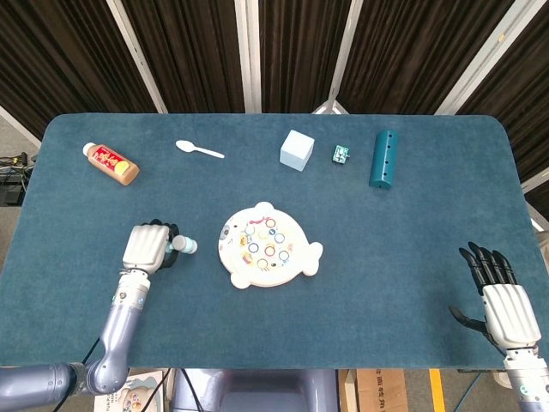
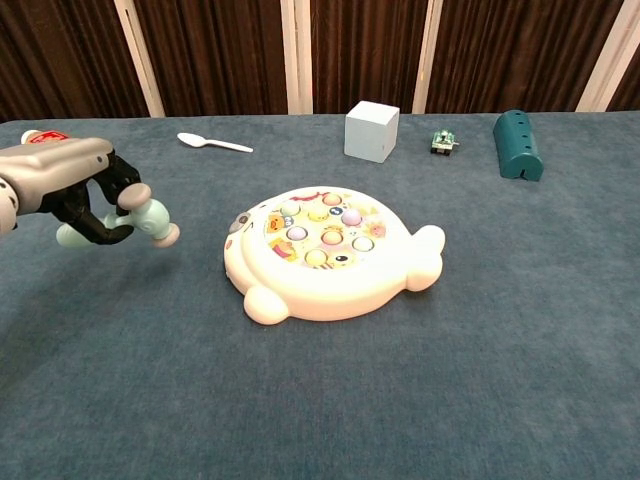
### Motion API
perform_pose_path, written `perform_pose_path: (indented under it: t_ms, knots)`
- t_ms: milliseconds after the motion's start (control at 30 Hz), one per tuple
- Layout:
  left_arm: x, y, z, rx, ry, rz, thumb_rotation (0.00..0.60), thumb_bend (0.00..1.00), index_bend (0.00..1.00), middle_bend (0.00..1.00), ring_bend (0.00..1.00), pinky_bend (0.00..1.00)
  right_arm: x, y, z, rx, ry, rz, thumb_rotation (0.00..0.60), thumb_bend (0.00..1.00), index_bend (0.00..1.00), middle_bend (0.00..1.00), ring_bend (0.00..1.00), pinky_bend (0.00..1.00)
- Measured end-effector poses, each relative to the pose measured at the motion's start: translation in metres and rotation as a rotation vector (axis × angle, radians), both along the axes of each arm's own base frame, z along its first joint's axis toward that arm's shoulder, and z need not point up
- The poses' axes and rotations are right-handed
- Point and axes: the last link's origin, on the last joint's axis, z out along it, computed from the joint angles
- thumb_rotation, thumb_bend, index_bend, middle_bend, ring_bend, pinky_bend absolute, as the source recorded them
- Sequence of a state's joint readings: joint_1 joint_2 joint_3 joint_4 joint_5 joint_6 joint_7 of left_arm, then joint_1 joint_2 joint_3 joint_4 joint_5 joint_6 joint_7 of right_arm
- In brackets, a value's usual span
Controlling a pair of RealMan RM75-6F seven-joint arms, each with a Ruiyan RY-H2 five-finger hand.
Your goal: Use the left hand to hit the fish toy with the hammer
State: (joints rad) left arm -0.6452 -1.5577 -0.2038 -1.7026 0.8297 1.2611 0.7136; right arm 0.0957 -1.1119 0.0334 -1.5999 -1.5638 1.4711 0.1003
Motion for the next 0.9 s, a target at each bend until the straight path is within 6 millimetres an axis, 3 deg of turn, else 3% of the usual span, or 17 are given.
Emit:
perform_pose_path:
  t_ms: [367,900]
  knots:
    - [0.043,0.017,0.01,0.002,-0.042,-0.069,0.6,0.6,0.73,0.52,0.34,0.44,0.0,-0.001,0.0,0.002,-0.021,-0.014,0.6,0.21,0.0,0.0,0.0,0.03]
    - [0.115,0.051,-0.003,-0.03,-0.025,-0.109,0.6,0.6,0.74,0.54,0.36,0.45,-0.001,-0.003,-0.001,0.014,-0.068,-0.042,0.6,0.21,0.0,0.0,0.0,0.03]
